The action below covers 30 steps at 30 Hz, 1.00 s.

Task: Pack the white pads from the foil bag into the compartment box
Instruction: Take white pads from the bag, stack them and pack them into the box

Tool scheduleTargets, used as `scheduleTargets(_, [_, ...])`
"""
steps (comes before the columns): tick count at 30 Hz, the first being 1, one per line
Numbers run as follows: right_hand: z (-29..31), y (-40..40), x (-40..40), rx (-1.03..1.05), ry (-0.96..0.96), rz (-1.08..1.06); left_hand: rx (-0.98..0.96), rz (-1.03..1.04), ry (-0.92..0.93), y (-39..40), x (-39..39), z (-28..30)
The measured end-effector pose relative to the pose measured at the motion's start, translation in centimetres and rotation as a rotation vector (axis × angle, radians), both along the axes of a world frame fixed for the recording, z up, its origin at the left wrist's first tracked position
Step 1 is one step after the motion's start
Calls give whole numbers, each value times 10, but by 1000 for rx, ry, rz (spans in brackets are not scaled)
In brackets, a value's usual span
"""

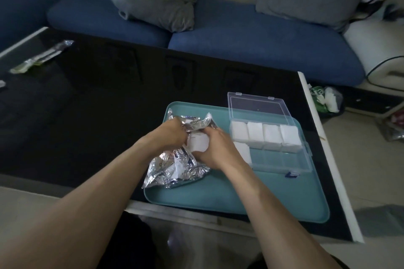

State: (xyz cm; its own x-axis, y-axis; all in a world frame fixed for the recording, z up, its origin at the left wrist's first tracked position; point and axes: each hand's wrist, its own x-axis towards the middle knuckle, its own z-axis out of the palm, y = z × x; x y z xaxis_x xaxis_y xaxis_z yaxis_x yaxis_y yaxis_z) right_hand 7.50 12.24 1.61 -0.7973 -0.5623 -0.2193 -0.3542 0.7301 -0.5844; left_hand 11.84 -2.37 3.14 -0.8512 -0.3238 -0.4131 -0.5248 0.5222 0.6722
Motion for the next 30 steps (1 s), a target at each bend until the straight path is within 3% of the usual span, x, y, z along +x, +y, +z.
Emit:
scheduleTargets(8, [1, -2, 7, 23, 80, 78, -12, 38, 10, -13, -2, -2])
scheduleTargets(11, [2, -5, 8, -11, 96, 66, -172, -67, 10, -9, -2, -6])
scheduleTargets(15, [2, -6, 8, -45, 128, 68, -314, -61, 13, -5, -4, -6])
scheduleTargets(25, [13, 22, -6, -254, -48, -188, -547, 5, 79, -1, 0, 4])
scheduleTargets(30, [21, 44, -12, -245, -211, -222, -559, -8, 78, 4, 0, 10])
